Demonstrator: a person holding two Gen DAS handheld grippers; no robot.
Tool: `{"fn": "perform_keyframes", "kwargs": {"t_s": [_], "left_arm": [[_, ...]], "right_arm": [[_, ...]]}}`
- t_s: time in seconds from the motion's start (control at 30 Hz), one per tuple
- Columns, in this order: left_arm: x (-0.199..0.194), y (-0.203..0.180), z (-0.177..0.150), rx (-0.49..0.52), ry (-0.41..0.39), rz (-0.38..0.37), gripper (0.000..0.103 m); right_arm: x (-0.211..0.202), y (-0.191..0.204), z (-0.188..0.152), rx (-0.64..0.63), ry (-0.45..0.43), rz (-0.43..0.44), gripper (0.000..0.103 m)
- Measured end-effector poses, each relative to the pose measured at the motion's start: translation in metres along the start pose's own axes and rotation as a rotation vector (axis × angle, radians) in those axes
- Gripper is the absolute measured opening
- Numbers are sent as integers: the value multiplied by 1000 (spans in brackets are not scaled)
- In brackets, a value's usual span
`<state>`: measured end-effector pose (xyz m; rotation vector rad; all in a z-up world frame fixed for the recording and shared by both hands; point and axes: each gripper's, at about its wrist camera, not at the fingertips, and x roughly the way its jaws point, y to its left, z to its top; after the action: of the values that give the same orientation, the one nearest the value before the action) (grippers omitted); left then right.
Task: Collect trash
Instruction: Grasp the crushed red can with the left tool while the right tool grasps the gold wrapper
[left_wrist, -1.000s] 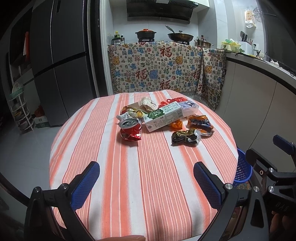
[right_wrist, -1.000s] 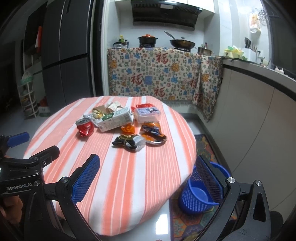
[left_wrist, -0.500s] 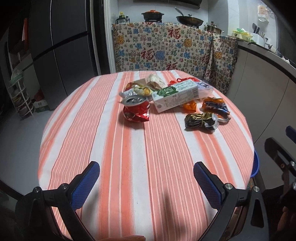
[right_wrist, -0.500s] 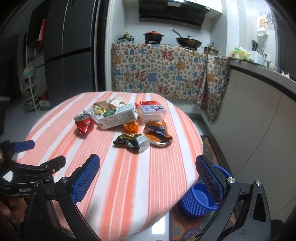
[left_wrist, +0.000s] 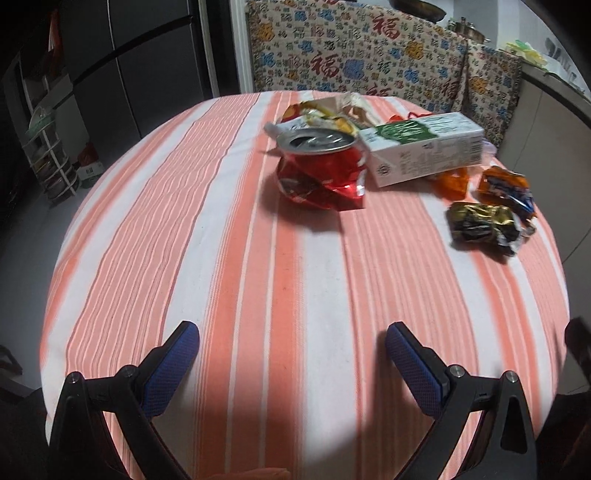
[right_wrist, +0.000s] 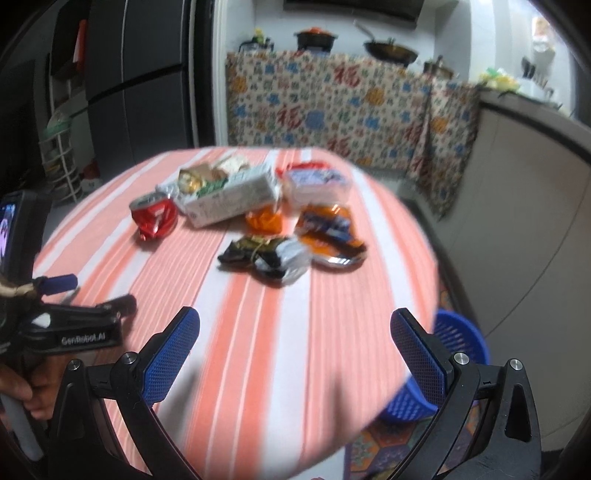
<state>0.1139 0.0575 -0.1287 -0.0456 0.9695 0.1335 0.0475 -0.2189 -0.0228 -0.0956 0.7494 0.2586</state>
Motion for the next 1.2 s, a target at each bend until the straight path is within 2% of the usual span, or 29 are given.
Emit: {"fn": "perform_keyframes", "kwargs": {"t_s": [0.2,0.5,0.63,0.73,0.9,0.93,1.0,1.07,1.1,1.13,1.17,1.2], "left_arm": [[6,5,10,-27,-19,11,103],[7,2,13,-70,-25,54,103],[8,3,22,-56,-29,-16,103],[12,4,42,-76,-40,-81,103],[22,3,78,-69,-58,-124,102],[25,2,82,-65,-58,-127,98],[29,2,88,-52,-52,-149,82],[32,2,90,-35,-38,-166,60],[31,3,89,-23,-41,-173,60],[29,3,88,-12,-48,-177,55],[26,4,85,-2,-61,-178,44],[21,7,83,15,-68,-177,44]], "right_arm": [[32,3,-7,22,83,56,103],[61,-1,-11,24,155,78,103],[60,-1,-13,10,142,73,103],[59,-5,-13,13,138,86,103],[58,-35,11,110,91,117,103],[57,-39,20,115,67,130,103],[59,-40,37,93,25,168,103],[65,-34,50,56,12,230,103],[69,-29,54,38,13,252,103],[77,-23,59,4,24,264,103],[82,-19,61,-18,34,271,102],[87,-14,61,-42,56,306,102]]}}
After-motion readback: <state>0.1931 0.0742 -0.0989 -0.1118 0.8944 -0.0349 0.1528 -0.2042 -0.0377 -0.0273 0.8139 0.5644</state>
